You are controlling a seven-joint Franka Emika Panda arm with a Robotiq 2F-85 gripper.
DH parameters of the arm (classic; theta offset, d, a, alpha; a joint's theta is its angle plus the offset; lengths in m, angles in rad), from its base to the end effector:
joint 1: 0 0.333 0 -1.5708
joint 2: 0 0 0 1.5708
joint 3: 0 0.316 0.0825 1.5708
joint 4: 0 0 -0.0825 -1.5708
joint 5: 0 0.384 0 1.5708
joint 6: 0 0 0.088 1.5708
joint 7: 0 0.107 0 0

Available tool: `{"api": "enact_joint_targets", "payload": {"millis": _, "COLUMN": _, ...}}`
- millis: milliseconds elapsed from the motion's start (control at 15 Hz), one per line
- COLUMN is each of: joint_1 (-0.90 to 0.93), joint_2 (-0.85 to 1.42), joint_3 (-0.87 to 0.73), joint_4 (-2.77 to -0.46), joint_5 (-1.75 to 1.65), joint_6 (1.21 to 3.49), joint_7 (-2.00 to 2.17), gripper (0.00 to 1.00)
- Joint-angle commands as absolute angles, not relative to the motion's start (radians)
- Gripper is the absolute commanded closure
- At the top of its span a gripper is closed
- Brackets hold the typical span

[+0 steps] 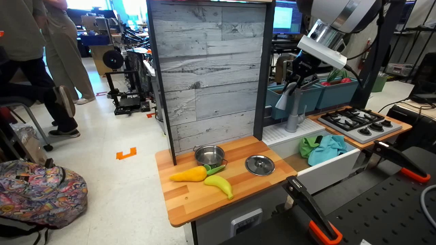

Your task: Turn the tap nozzle to the left

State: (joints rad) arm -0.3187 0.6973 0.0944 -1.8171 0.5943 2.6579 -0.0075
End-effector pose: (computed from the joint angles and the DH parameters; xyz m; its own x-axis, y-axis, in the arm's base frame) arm 0.6360 -0.1656 0.1644 0.7239 -0.6894 0.0286 -0.6303 -0.6776 -0.3789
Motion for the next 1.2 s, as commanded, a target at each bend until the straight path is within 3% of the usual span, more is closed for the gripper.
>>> {"api": "enact_joint_targets", "payload": {"millis": 0, "joint_1": -0.345, "joint_2": 0.719, "joint_3": 0.139, "joint_4": -1.732, "joint_5": 0.675, "joint_6": 2.619, "joint_7": -0.003, "gripper": 0.94}}
{"api": "enact_joint_targets", "payload": {"millis": 133, "joint_1": -0.346, "joint_2": 0.713, "joint_3": 0.129, "joint_4": -1.74, "joint_5": 0.695, "joint_6": 2.606, "joint_7": -0.011, "gripper": 0.94}}
{"api": "enact_joint_targets", "payload": {"millis": 200, "joint_1": -0.342, "joint_2": 0.702, "joint_3": 0.121, "joint_4": -1.753, "joint_5": 0.695, "joint_6": 2.6, "joint_7": -0.011, "gripper": 0.49}}
{"api": "enact_joint_targets", "payload": {"millis": 267, "joint_1": -0.338, "joint_2": 0.688, "joint_3": 0.115, "joint_4": -1.769, "joint_5": 0.696, "joint_6": 2.595, "joint_7": -0.015, "gripper": 0.48}}
{"api": "enact_joint_targets", "payload": {"millis": 667, "joint_1": -0.334, "joint_2": 0.574, "joint_3": 0.125, "joint_4": -1.864, "joint_5": 0.71, "joint_6": 2.614, "joint_7": -0.044, "gripper": 0.05}}
{"api": "enact_joint_targets", "payload": {"millis": 800, "joint_1": -0.327, "joint_2": 0.507, "joint_3": 0.12, "joint_4": -1.908, "joint_5": 0.716, "joint_6": 2.609, "joint_7": -0.045, "gripper": 0.0}}
{"api": "enact_joint_targets", "payload": {"millis": 1133, "joint_1": -0.313, "joint_2": 0.268, "joint_3": 0.081, "joint_4": -2.092, "joint_5": 0.716, "joint_6": 2.503, "joint_7": -0.092, "gripper": 0.0}}
